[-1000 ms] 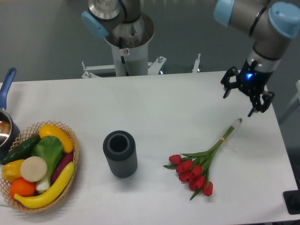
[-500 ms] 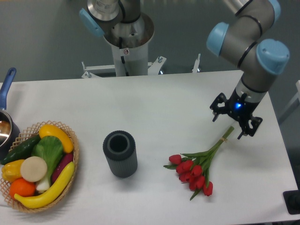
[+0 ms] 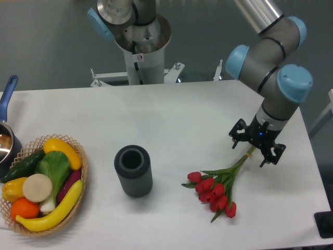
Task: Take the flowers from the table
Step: 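Move the open gripper down over the red tulip stems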
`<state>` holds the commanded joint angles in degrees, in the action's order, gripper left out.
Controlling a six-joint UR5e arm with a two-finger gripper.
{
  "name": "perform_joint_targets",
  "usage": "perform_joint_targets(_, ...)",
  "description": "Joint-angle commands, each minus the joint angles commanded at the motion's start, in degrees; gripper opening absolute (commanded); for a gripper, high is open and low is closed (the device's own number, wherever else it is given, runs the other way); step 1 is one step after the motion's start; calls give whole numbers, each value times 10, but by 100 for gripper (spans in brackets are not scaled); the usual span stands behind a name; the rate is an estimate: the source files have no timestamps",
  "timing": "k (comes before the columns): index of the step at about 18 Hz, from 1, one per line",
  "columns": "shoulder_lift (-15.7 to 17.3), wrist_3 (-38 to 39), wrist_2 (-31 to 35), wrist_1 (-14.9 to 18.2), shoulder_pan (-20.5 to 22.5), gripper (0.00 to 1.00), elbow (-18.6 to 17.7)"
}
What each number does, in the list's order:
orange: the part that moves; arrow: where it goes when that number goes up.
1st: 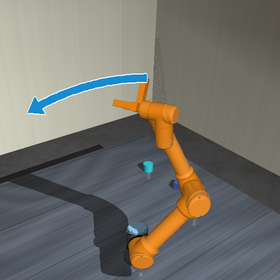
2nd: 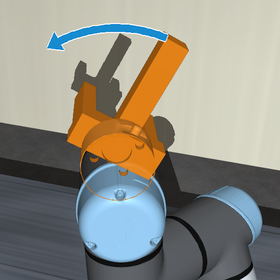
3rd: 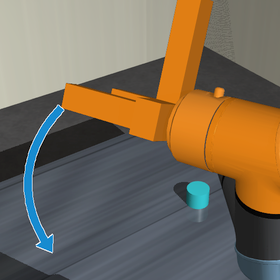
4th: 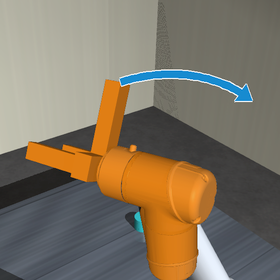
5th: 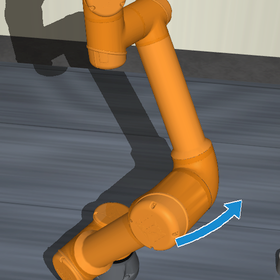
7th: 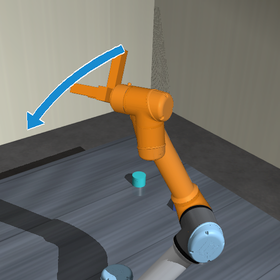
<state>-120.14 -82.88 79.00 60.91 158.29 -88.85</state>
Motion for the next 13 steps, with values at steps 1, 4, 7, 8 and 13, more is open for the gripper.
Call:
perform_joint_targets(1,-4,0,8,0,-3,100,-1)
perform_joint_targets(4,-19,0,12,-21,-14,100,-2)
perform_joint_targets(7,-25,2,12,-46,-16,100,-11)
perform_joint_targets(8,-29,2,12,-54,-18,100,-11)
perform_joint_targets(13,-31,7,12,-79,-19,100,-26)
